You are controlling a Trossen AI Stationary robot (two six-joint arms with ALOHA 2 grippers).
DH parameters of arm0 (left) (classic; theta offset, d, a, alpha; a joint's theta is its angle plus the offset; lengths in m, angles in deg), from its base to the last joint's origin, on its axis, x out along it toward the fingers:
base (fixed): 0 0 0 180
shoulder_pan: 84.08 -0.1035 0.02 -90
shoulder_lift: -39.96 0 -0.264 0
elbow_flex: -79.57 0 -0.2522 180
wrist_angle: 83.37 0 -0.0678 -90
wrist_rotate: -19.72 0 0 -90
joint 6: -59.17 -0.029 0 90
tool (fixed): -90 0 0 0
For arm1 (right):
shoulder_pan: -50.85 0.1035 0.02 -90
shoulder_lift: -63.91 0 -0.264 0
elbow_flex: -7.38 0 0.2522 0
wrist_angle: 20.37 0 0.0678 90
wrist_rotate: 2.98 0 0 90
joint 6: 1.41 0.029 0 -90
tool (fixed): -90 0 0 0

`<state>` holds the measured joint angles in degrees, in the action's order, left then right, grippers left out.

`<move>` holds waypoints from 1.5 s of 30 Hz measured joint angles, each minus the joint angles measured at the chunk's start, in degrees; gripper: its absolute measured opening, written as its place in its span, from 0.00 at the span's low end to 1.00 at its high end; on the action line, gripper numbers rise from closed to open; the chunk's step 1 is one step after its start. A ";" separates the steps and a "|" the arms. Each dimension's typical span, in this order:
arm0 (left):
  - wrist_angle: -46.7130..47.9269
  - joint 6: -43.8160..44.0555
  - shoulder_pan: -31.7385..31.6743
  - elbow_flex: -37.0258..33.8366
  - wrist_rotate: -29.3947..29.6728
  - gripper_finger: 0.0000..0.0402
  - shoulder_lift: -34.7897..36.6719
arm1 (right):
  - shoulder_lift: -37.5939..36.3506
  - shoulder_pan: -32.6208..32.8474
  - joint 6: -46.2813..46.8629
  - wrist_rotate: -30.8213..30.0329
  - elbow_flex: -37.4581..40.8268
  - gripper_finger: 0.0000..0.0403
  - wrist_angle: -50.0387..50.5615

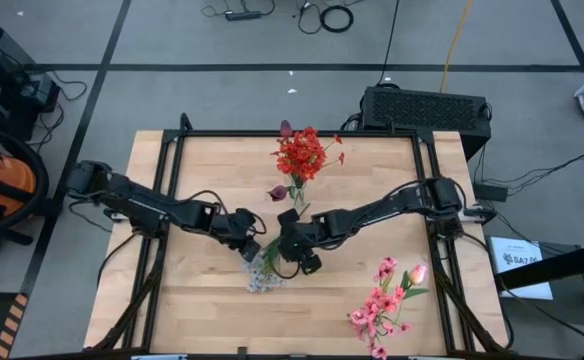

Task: Sort flowers into vase by color
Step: Put the white flower in the purple vase

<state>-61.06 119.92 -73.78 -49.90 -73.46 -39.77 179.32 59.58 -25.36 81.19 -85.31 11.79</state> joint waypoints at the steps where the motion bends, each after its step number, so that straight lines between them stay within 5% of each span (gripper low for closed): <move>1: 1.36 0.00 0.60 0.00 0.61 0.06 1.37 | 0.51 0.00 -0.46 -1.08 -0.15 0.43 -0.38; 14: 8.61 -1.75 8.02 0.00 15.47 0.06 18.74 | 4.25 0.00 -1.03 -3.19 -0.10 0.43 -6.98; 28: 8.74 -3.09 8.62 0.02 17.30 0.06 20.20 | 8.91 -0.52 7.09 0.15 -0.37 0.42 -10.95; 32: 8.76 -3.37 8.62 0.02 17.23 0.06 20.20 | 8.64 -0.50 7.50 0.38 -0.36 0.31 -8.85; 37: 8.66 -4.13 8.59 0.02 17.22 0.06 20.20 | 7.61 -0.47 10.27 0.06 -0.38 0.05 -1.88; 45: 8.56 -4.15 8.59 0.02 17.21 0.06 20.20 | 1.89 -1.28 15.67 0.02 0.21 0.01 11.26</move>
<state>-52.50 115.77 -65.19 -49.88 -56.26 -19.57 181.21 58.30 -9.68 81.21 -85.10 23.05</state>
